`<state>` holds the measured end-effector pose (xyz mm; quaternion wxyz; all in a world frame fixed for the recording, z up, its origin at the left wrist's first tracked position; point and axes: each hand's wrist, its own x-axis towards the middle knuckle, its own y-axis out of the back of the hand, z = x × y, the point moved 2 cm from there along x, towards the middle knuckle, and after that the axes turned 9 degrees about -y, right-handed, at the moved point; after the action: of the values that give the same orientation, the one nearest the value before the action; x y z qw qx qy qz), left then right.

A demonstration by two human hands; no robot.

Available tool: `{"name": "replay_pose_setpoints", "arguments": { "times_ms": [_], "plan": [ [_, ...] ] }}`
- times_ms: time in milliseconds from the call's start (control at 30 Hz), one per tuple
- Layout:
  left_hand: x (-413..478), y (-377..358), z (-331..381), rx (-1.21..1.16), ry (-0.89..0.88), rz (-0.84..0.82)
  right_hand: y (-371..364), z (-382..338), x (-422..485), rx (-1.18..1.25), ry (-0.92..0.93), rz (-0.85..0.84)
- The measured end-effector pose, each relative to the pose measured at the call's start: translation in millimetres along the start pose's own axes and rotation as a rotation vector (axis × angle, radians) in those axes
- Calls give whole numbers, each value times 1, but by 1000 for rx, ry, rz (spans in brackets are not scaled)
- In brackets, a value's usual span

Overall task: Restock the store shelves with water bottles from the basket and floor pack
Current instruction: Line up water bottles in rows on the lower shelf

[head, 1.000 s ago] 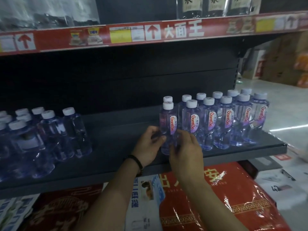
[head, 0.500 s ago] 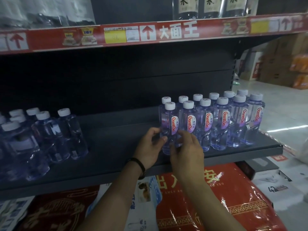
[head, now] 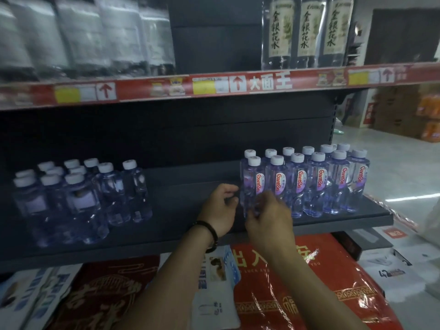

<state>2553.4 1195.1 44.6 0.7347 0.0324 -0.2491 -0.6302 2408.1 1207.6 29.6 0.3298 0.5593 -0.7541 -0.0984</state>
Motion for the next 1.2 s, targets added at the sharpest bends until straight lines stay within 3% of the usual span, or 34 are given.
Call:
{"name": "replay_pose_setpoints", "arguments": {
  "times_ms": [133,267,433,600,867,967,1200],
  "plan": [
    [-47,58,31,199,-17,-68,5,-56,-28,57,-29,-203],
    [-89,129,25,258,52,34,-18,-111,-72,-3,64,-354],
    [-126,197,-28,227,104,466,-80,-133,-105,37,23,-507],
    [-137,254,-52,198,135,671,-141,-156,-108,171,-15,-568],
    [-116,285,-95,148,123,584,-220,-192,-112,226,96,-526],
    [-115,284,-99,136,155,518,-233,-199,-114,259,149,-477],
    [-112,286,-107,27,197,478,-238,-197,-116,364,178,-538]
  ]
}}
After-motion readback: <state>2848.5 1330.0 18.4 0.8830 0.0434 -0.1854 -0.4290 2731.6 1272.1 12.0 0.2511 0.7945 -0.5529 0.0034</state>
